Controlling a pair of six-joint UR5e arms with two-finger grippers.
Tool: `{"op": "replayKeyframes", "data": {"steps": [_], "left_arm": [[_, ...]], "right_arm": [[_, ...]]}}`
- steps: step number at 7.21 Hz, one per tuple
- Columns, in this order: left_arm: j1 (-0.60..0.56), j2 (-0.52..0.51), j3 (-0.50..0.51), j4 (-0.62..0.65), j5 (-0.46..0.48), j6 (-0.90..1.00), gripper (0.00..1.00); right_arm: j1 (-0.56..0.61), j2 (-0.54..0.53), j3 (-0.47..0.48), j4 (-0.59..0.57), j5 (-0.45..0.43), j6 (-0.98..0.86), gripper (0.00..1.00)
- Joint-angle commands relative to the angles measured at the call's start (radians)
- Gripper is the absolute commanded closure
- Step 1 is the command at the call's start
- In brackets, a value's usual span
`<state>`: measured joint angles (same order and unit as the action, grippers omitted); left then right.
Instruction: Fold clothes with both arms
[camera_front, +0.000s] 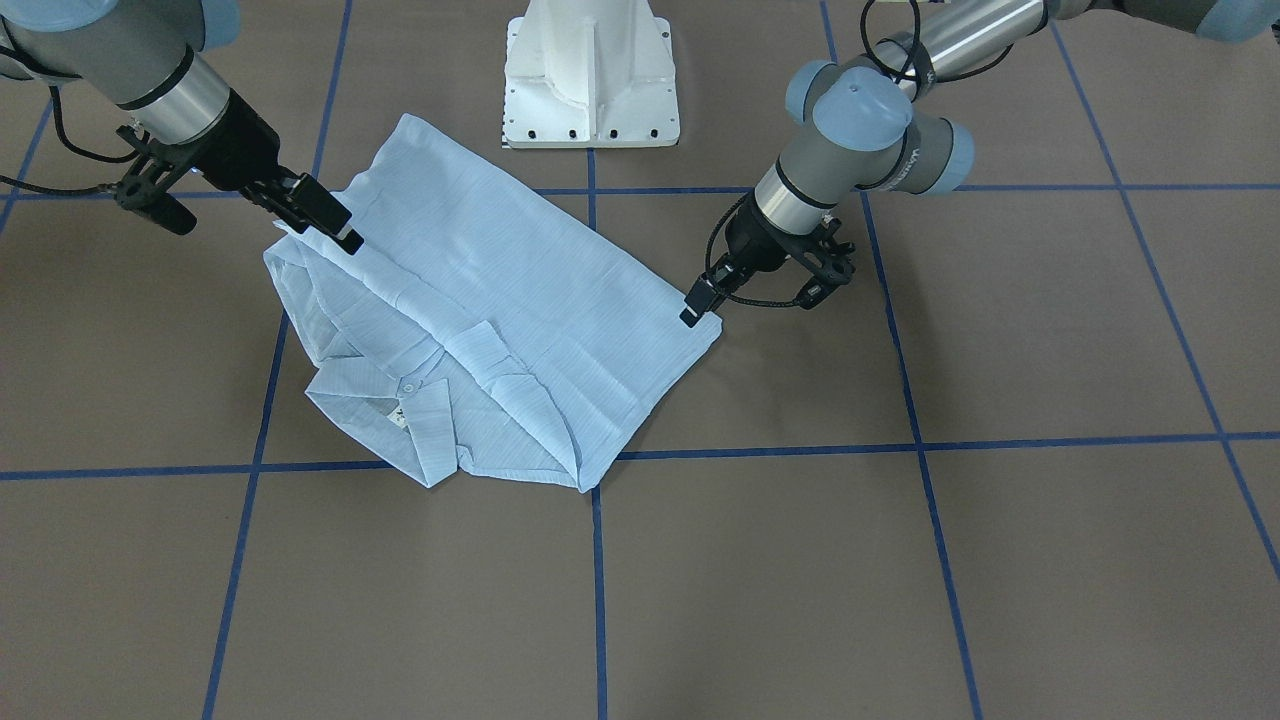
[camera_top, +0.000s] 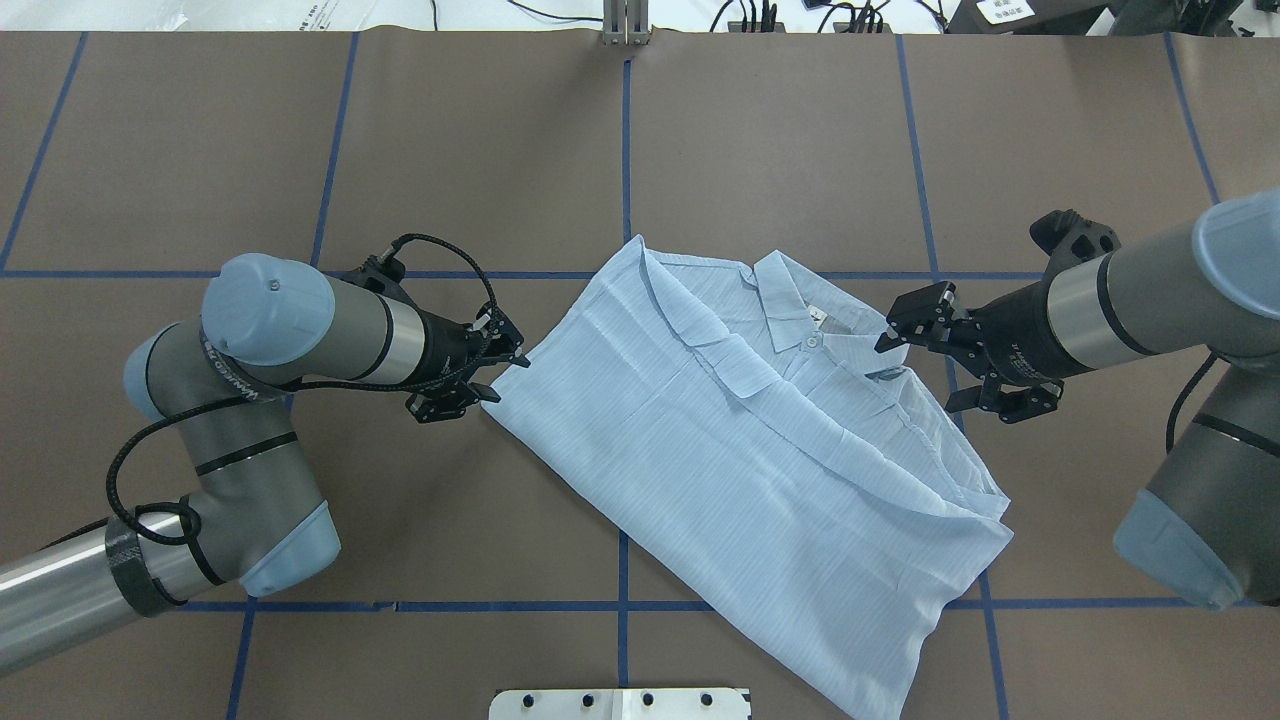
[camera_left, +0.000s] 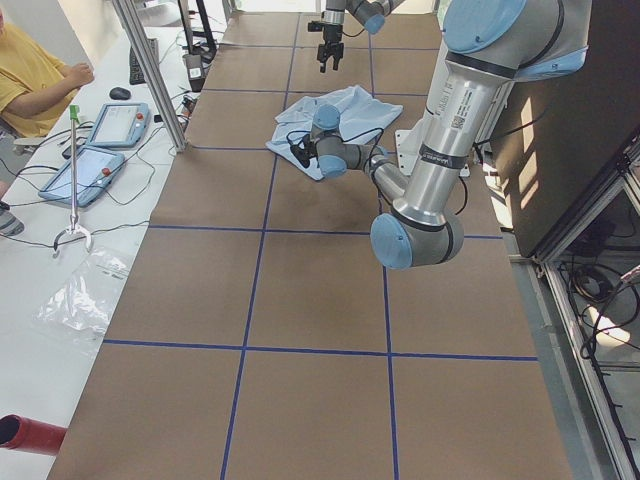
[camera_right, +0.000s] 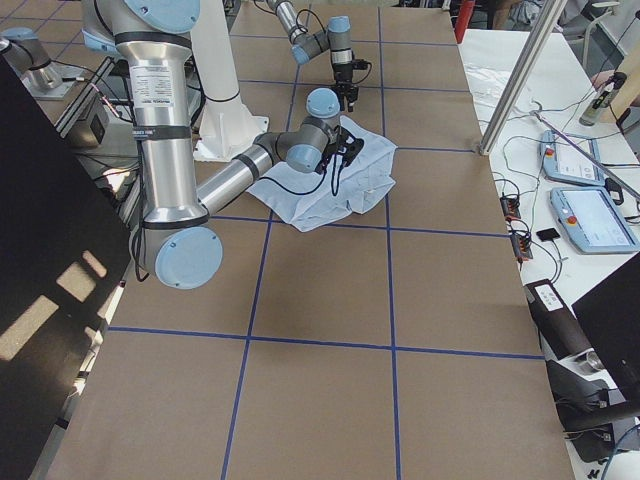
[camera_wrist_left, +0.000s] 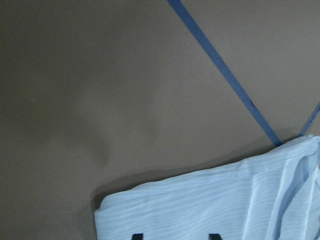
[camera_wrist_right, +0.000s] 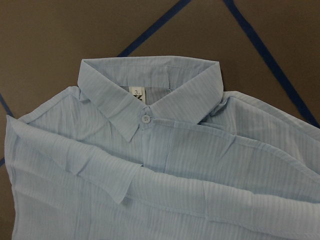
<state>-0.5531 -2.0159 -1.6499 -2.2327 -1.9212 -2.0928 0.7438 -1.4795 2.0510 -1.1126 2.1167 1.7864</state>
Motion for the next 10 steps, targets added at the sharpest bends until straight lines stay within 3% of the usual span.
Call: {"op": "replayKeyframes", "data": {"steps": [1,3,8,9,10], "left_arm": [[0.036,-0.001,0.005,0.027,0.02,-0.021,0.43],[0.058,-0.001,0.012,0.047,0.042,-0.029,0.37],[0.075,-0.021,0.056,0.045,0.051,-0.035,0.42],[0.075,-0.021,0.056,0.047,0.053,-0.036,0.63],[0.075,-0.02,0.053,0.047,0.098,-0.035,1.0]], "right_arm": [[0.002,-0.002,-0.009,-0.001,-0.027,-0.004,0.0],[0.002,-0.004,-0.023,-0.001,-0.029,-0.005,0.0],[0.003,-0.007,-0.029,0.002,-0.029,-0.005,0.0],[0.003,-0.004,-0.031,0.002,-0.029,-0.005,0.0],[0.002,-0.002,-0.037,0.002,-0.032,-0.005,0.0]]}}
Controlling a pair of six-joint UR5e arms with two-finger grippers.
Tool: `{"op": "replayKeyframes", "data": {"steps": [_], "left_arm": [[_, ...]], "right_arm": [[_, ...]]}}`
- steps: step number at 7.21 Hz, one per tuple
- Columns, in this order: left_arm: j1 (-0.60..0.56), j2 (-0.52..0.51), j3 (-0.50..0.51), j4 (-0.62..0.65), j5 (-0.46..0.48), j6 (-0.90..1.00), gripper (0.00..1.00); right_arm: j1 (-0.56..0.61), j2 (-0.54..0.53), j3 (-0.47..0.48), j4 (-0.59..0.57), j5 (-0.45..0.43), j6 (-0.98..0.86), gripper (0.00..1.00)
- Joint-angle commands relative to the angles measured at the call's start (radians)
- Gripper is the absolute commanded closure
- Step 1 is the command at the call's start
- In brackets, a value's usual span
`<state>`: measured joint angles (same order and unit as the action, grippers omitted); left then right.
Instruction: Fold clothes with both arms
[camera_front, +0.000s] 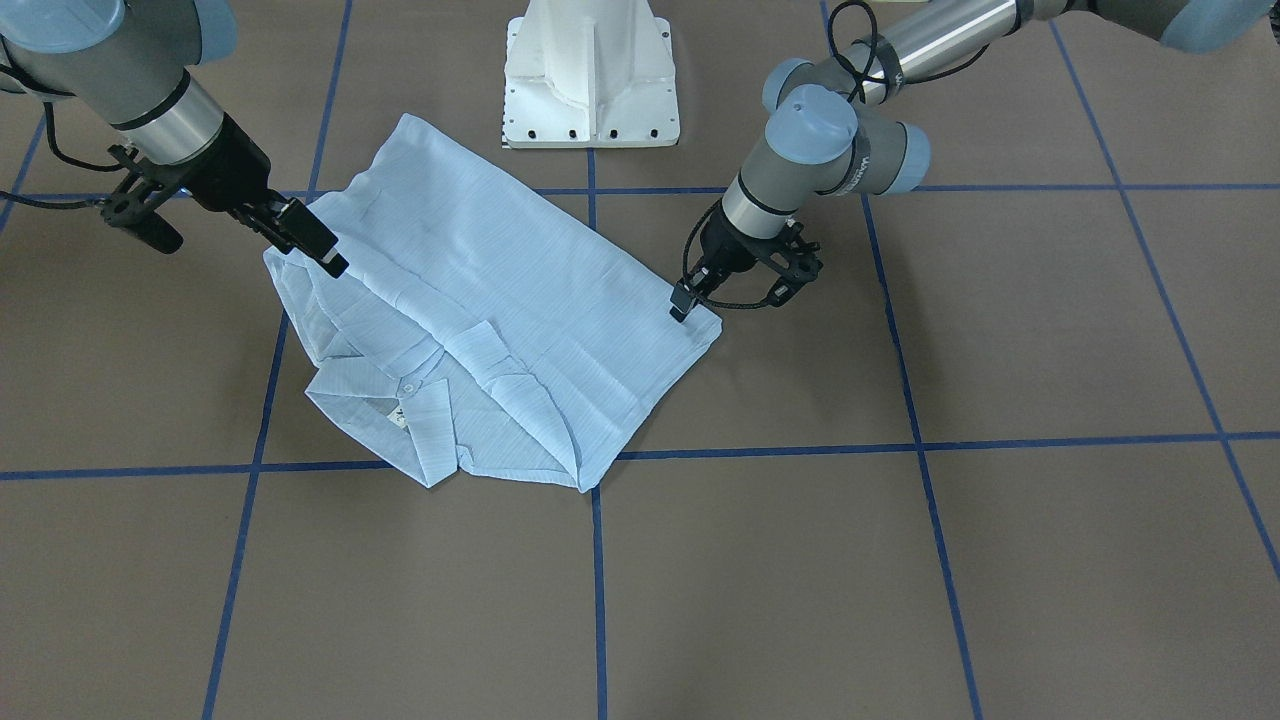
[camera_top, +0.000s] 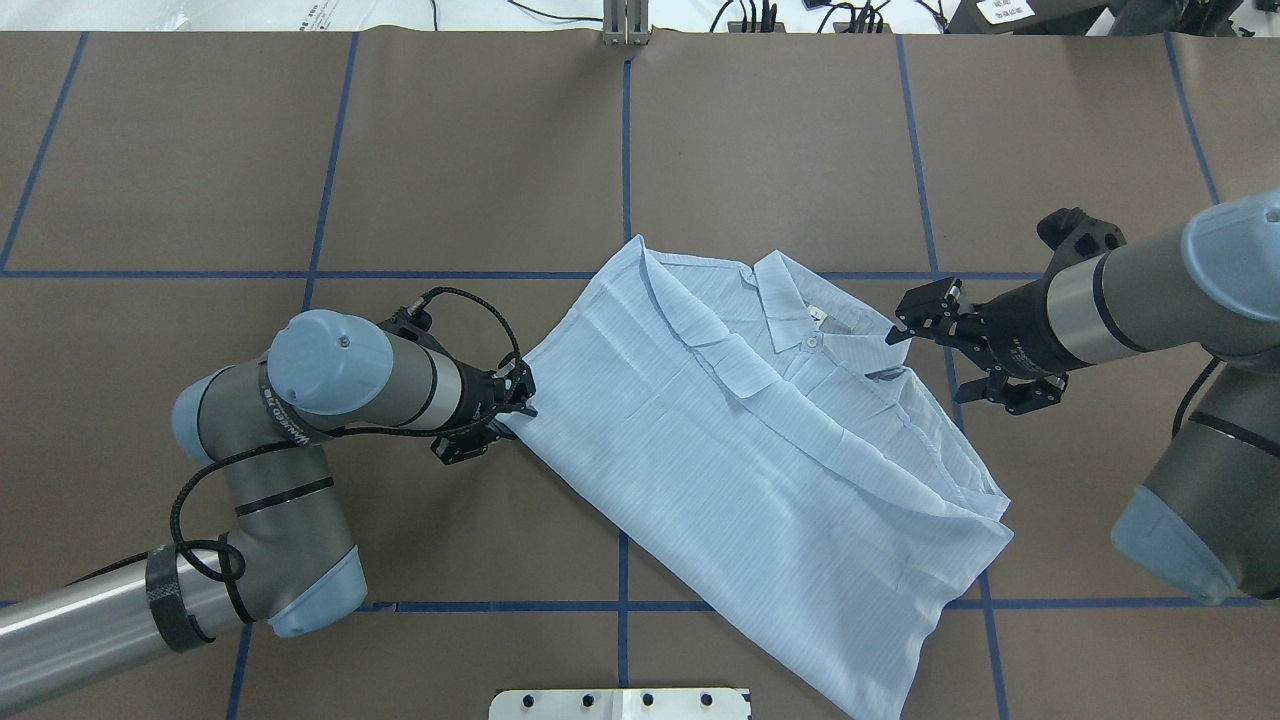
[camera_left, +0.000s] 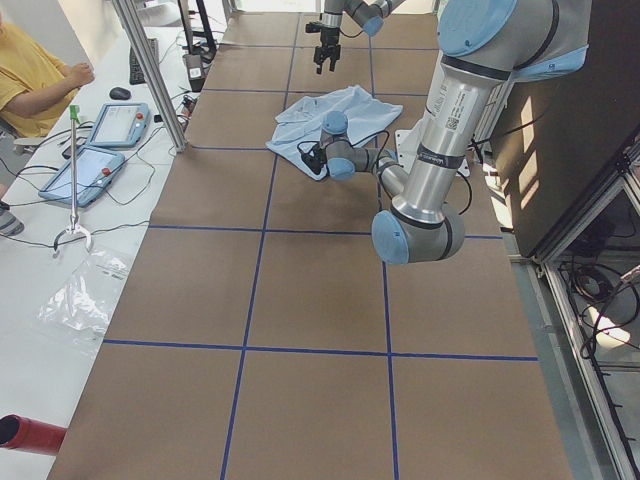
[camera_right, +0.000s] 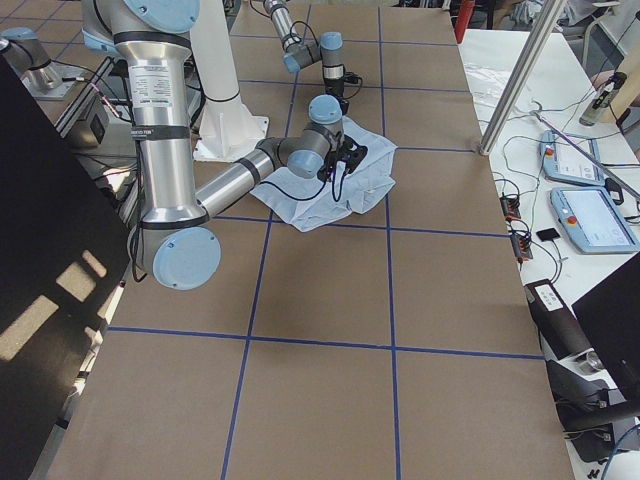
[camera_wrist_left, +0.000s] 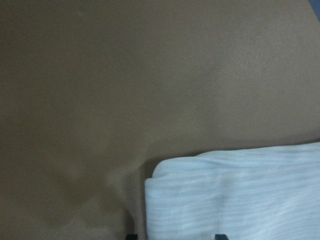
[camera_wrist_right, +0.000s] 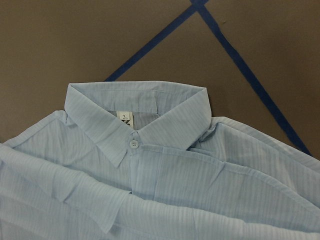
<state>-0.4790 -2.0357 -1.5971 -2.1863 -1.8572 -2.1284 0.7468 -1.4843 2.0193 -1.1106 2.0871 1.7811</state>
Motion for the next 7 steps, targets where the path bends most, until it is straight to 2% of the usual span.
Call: {"op": "replayKeyframes", "data": {"steps": [1,3,4,6,7], "left_arm": [[-0.004,-0.003,-0.032,0.044,0.036,0.014,1.0],[-0.091,-0.015,-0.041,0.092,0.042,0.158,1.0],[-0.136,-0.03,-0.015,0.092,0.091,0.226,1.0],[-0.205,-0.189,0.205,0.068,0.133,0.26,1.0],[-0.214,-0.293,0.352,-0.022,0.186,0.265,1.0]], "right_arm": [[-0.001,0.006,-0.011,0.0,-0.002,0.001,0.0],[-0.001,0.007,-0.013,0.0,-0.002,0.003,0.0],[-0.003,0.009,-0.014,0.0,-0.013,0.006,0.0],[-0.004,0.013,-0.022,0.0,-0.033,0.012,0.0],[-0.004,0.021,-0.024,0.0,-0.033,0.012,0.0]]}}
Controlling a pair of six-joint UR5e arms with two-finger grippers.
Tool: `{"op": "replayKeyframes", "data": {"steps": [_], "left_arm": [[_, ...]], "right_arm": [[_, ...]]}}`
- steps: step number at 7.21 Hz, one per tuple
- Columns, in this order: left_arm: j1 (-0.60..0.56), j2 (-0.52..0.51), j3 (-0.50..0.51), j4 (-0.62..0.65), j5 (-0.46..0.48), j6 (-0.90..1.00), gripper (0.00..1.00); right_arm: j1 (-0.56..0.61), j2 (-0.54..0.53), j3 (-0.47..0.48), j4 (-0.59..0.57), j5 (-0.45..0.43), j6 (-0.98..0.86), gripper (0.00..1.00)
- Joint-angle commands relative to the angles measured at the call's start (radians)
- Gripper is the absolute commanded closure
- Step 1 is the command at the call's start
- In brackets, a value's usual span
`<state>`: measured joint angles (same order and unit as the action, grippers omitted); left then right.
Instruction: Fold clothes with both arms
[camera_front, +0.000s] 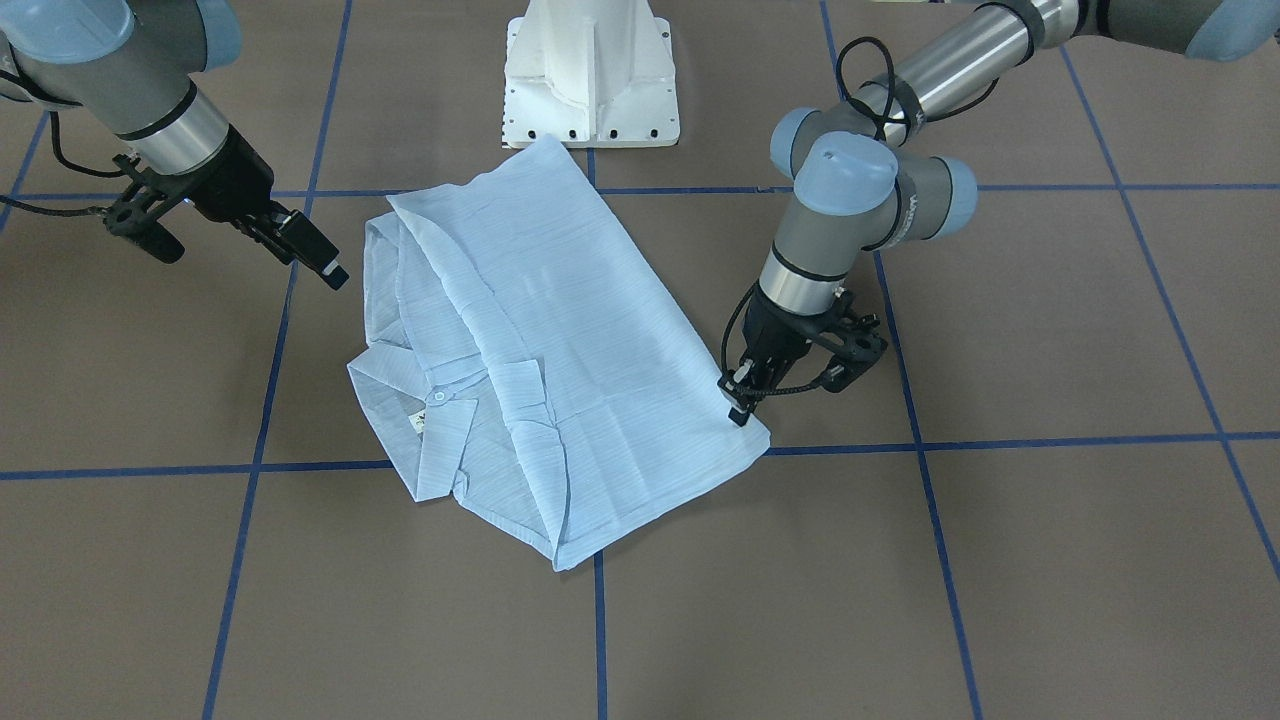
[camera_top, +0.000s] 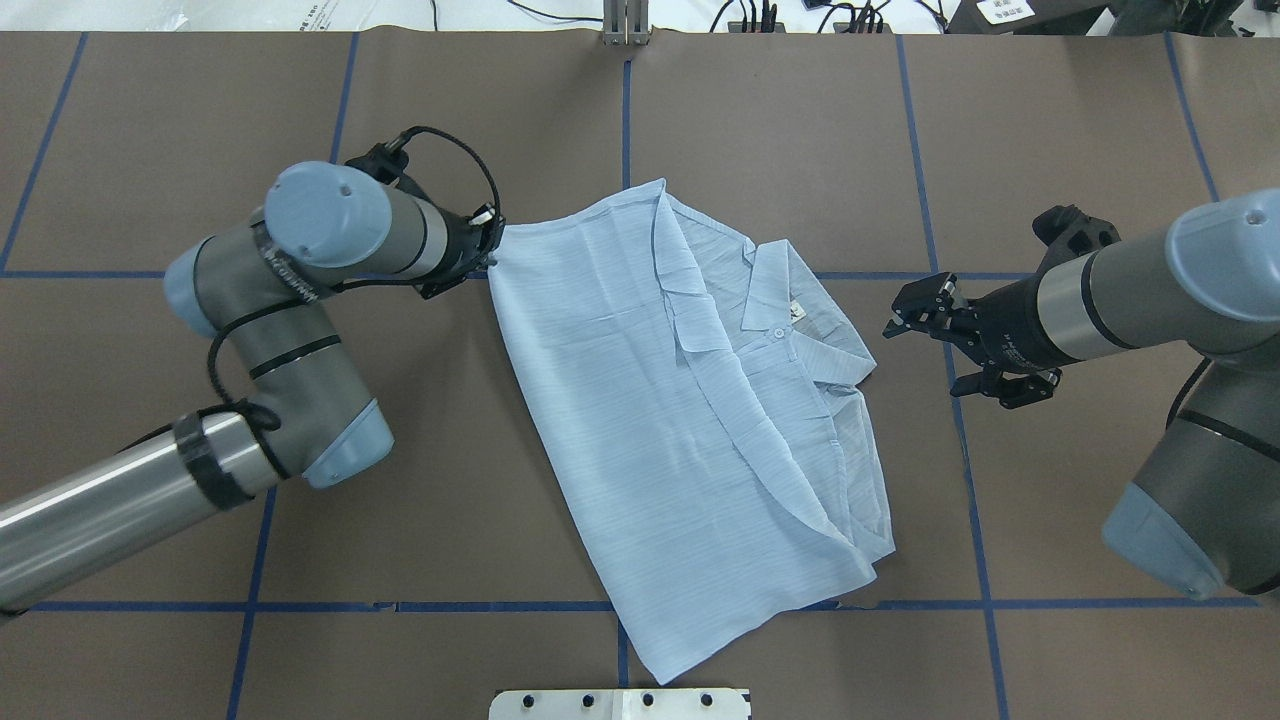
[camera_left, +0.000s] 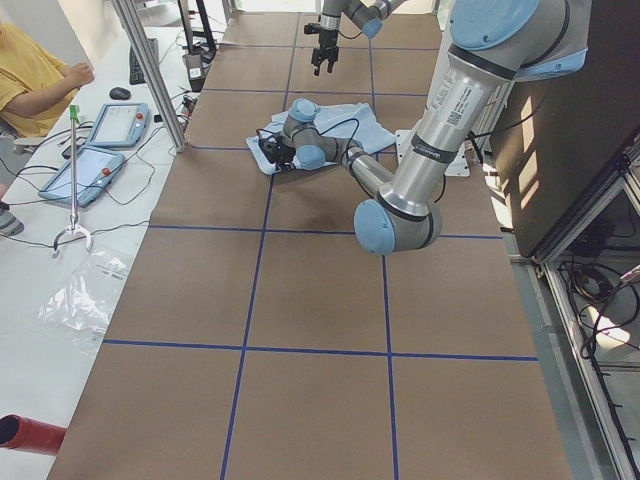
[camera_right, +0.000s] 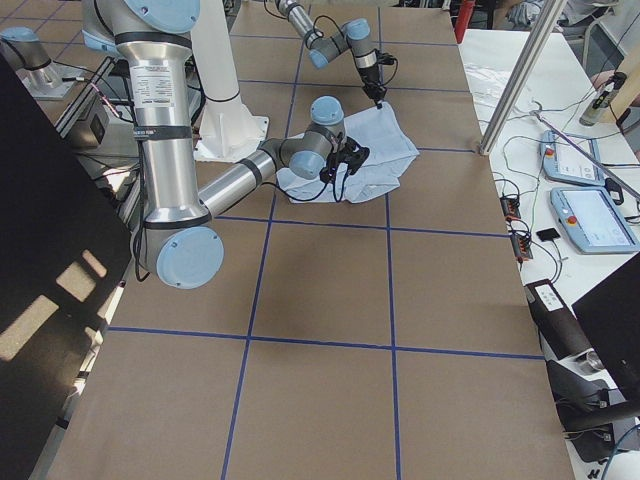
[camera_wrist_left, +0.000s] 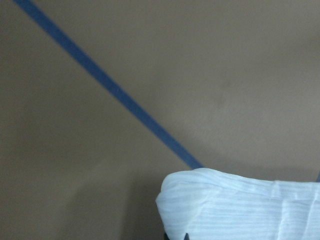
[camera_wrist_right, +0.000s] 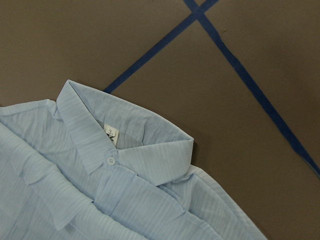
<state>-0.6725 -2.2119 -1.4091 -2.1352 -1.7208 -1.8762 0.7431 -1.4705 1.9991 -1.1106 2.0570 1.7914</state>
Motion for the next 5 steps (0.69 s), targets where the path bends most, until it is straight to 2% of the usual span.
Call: {"op": "replayKeyframes", "data": {"steps": [1,2,3,4,5], "left_arm": [[-0.022,-0.17,0.28,-0.175,0.082,0.038,1.0],[-0.027,-0.175,0.286,-0.181,0.087,0.057,0.79],[-0.03,-0.177,0.285,-0.183,0.087,0.071,0.57],[-0.039,-0.178,0.28,-0.187,0.084,0.087,0.53],[-0.042,-0.17,0.265,-0.178,0.075,0.089,0.53]], "right_arm": [[-0.014,0.019,-0.005,0.0,-0.015,-0.003,0.0],[-0.065,0.07,-0.02,0.0,-0.078,-0.001,0.0],[-0.132,0.129,-0.039,-0.002,-0.192,0.003,0.0],[-0.207,0.157,-0.037,-0.003,-0.304,0.005,0.0],[-0.276,0.177,-0.036,-0.011,-0.378,0.003,0.0]]}}
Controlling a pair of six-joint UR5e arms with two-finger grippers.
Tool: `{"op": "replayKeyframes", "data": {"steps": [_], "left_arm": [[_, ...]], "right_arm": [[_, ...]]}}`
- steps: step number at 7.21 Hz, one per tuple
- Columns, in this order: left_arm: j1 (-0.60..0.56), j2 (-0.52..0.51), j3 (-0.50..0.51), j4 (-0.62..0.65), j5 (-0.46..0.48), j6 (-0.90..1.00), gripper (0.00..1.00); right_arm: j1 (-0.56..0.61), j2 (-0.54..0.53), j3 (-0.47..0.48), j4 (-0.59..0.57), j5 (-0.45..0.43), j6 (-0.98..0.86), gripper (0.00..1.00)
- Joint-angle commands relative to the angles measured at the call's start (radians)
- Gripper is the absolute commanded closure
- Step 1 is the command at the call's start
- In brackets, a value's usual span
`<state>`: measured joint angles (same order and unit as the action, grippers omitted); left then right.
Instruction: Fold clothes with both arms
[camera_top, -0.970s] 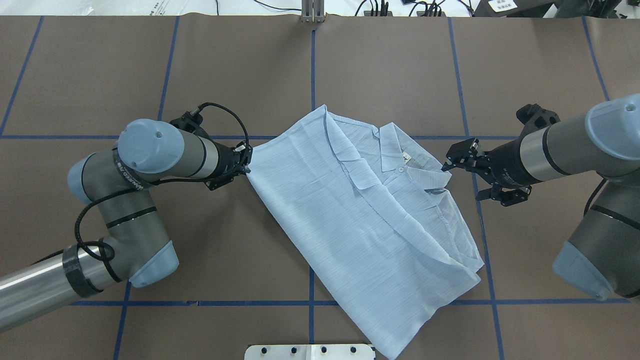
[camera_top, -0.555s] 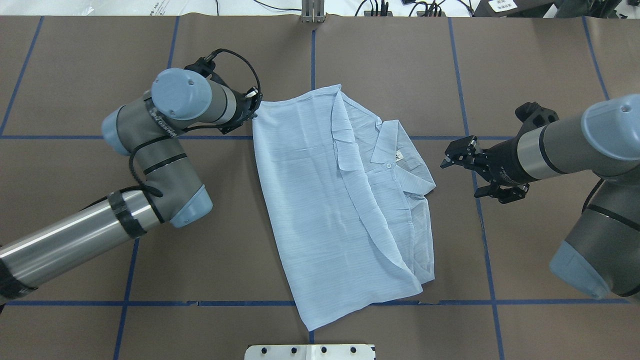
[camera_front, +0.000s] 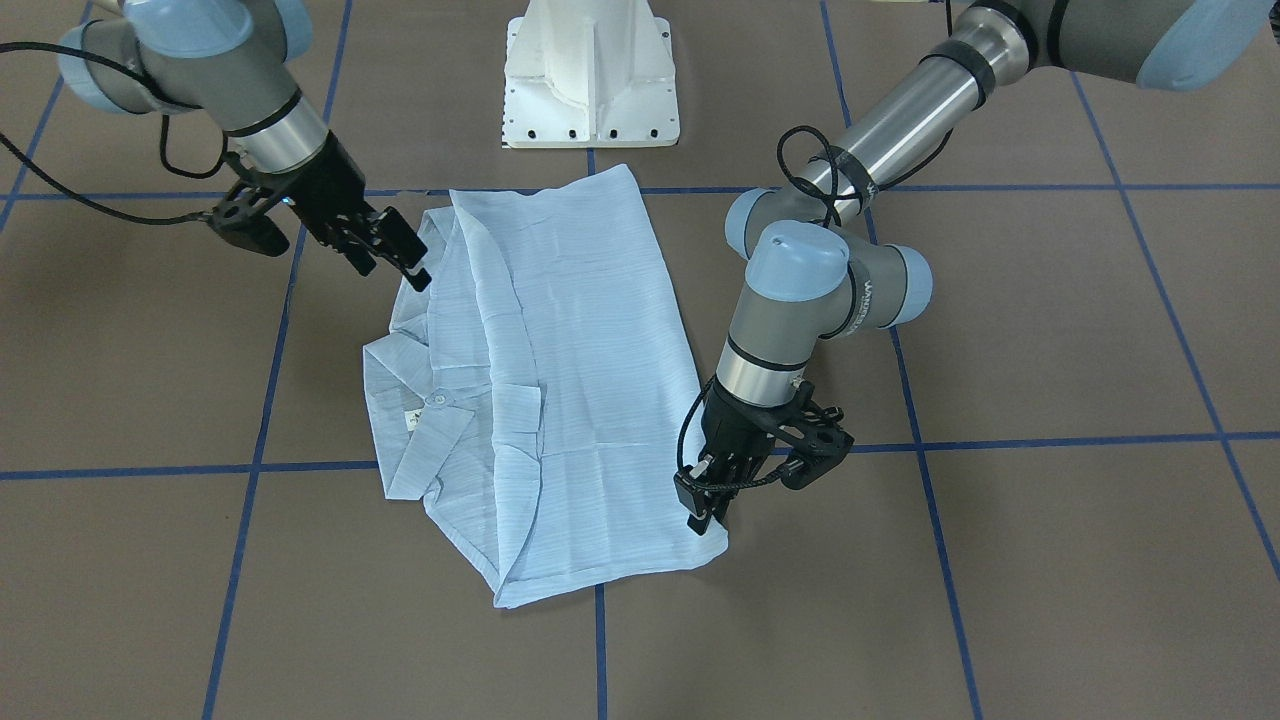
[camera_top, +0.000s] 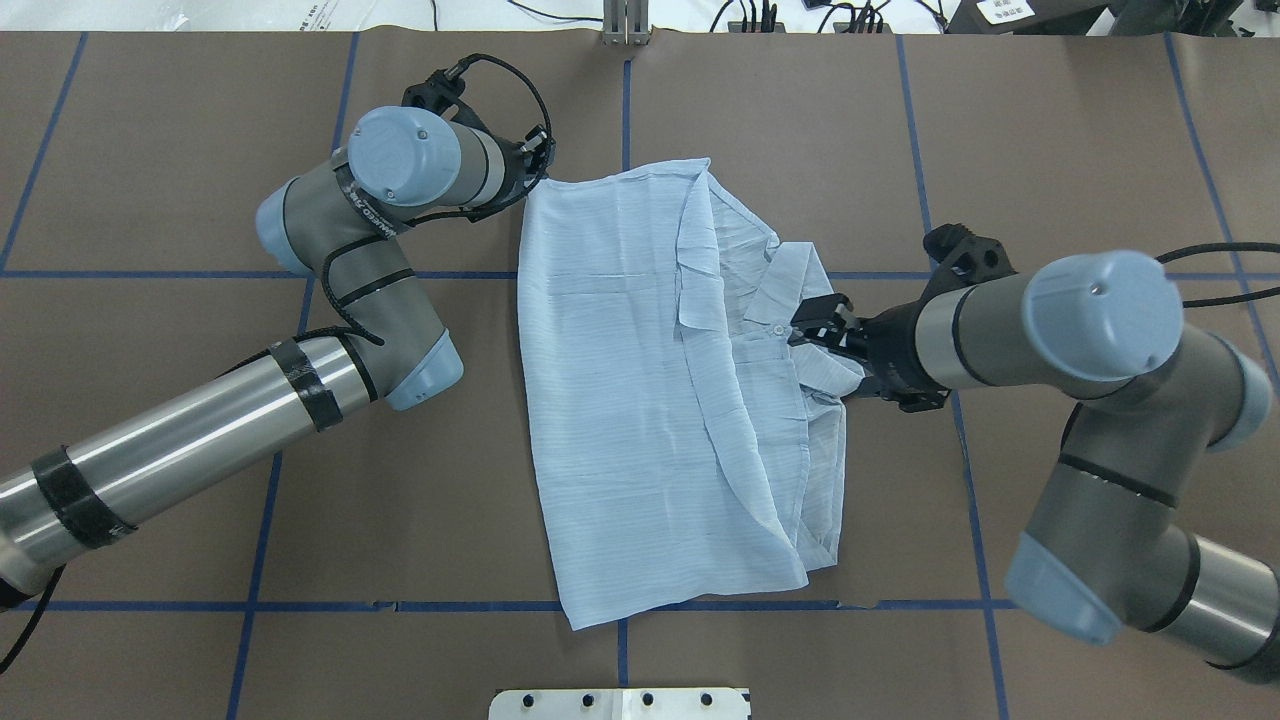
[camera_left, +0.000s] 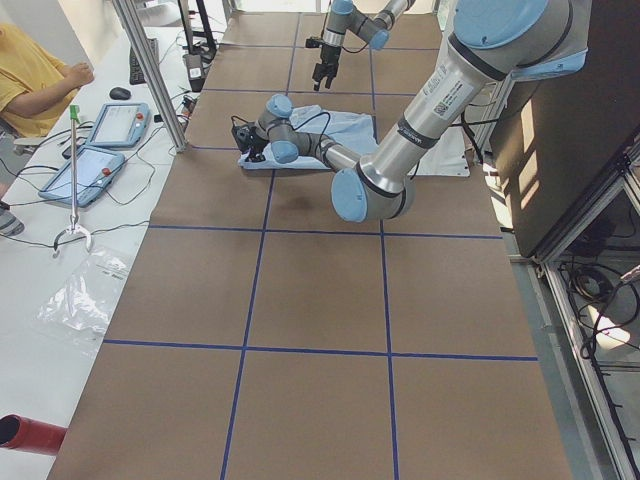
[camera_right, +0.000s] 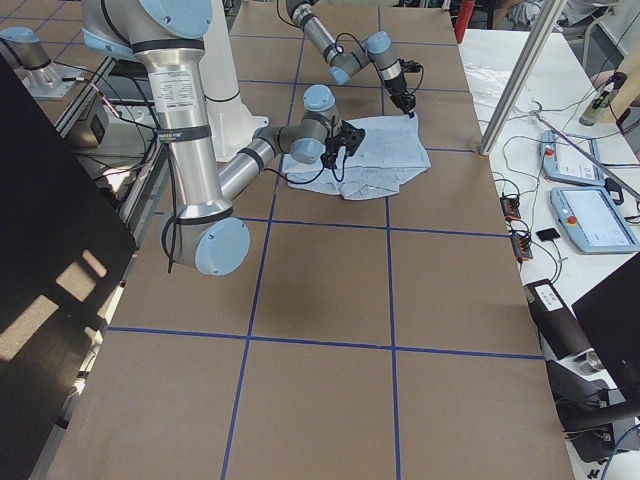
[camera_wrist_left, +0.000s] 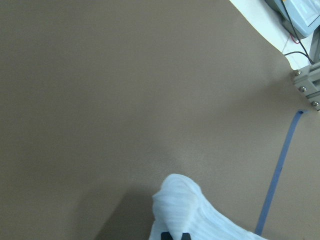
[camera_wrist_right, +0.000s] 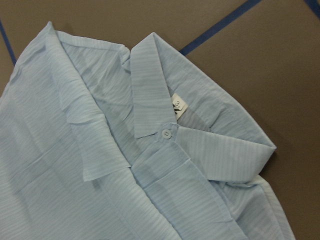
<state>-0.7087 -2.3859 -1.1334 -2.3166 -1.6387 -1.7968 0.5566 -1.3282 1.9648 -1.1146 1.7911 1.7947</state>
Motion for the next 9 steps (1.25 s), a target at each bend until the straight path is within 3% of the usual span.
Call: {"op": "replayKeyframes", "data": {"steps": [1,2,3,4,5,8,9], "left_arm": [[-0.015,0.046,-0.093,0.019,-0.047,0.011,0.53],[-0.021,0.142,-0.229,0.037,-0.097,0.017,0.53],[-0.023,0.207,-0.329,0.049,-0.099,0.052,0.53],[-0.029,0.214,-0.371,0.115,-0.099,0.083,0.54],[-0.029,0.215,-0.39,0.159,-0.099,0.103,0.54],[-0.031,0.266,-0.449,0.163,-0.101,0.109,0.54],[-0.031,0.266,-0.454,0.163,-0.11,0.109,0.54]], "right_arm": [[-0.14,0.046,0.0,-0.011,-0.166,-0.009,0.0],[-0.182,0.058,-0.001,-0.026,-0.18,-0.018,0.0],[-0.219,0.096,0.003,-0.145,-0.185,-0.149,0.0],[-0.263,0.151,0.005,-0.306,-0.231,-0.352,0.0],[-0.318,0.174,0.003,-0.377,-0.321,-0.486,0.0],[-0.339,0.173,-0.052,-0.399,-0.386,-0.873,0.0],[-0.337,0.162,-0.064,-0.401,-0.392,-0.891,0.0]]}}
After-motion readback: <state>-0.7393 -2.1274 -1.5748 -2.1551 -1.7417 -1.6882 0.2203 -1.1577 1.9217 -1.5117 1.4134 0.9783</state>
